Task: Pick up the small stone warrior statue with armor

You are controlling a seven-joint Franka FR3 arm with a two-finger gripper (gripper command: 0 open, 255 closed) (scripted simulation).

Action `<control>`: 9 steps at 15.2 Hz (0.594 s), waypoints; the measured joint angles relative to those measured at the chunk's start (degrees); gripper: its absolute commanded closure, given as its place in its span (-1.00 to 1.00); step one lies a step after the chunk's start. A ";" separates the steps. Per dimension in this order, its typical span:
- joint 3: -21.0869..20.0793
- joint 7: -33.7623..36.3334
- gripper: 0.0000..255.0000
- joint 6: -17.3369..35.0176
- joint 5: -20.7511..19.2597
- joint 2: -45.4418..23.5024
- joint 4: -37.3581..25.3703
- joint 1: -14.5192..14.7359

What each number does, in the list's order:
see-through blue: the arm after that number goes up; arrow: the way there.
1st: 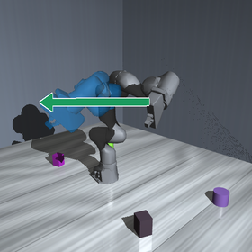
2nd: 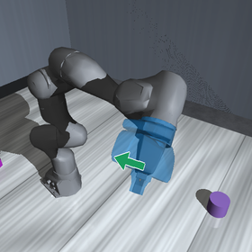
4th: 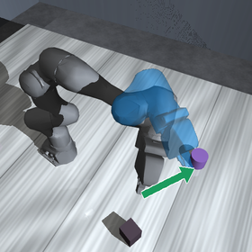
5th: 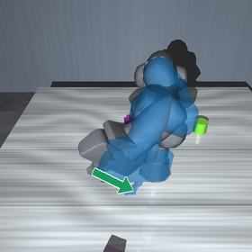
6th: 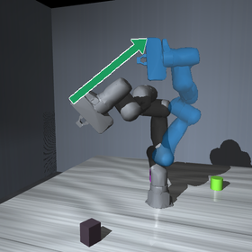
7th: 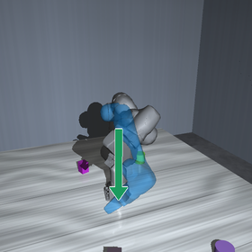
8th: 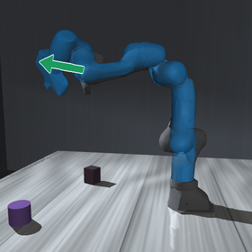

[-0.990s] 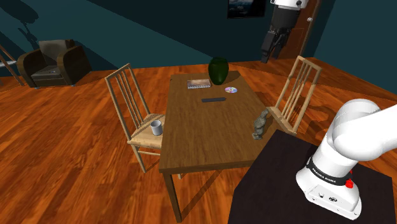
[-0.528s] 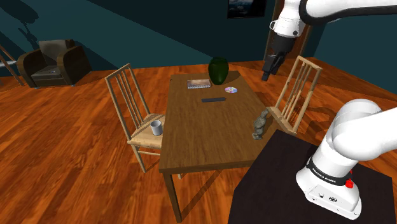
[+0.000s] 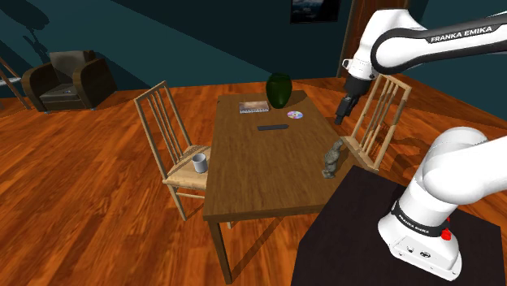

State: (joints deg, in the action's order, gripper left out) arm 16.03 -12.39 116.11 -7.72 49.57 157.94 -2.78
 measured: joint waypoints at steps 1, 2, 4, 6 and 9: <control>0.86 -0.86 -1.00 1.83 -0.48 -0.75 1.00 -0.15; 1.72 -1.68 -1.00 3.76 -0.95 -1.57 2.09 -0.30; 4.21 -4.02 -1.00 8.45 -2.30 -3.91 4.40 -0.93; 6.93 -6.55 -1.00 13.33 -3.58 -6.78 6.35 -1.48; 9.16 -8.62 -1.00 18.15 -4.54 -9.58 8.21 -1.71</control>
State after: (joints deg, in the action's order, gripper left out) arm 25.19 -21.01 134.26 -12.27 39.99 166.15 -4.49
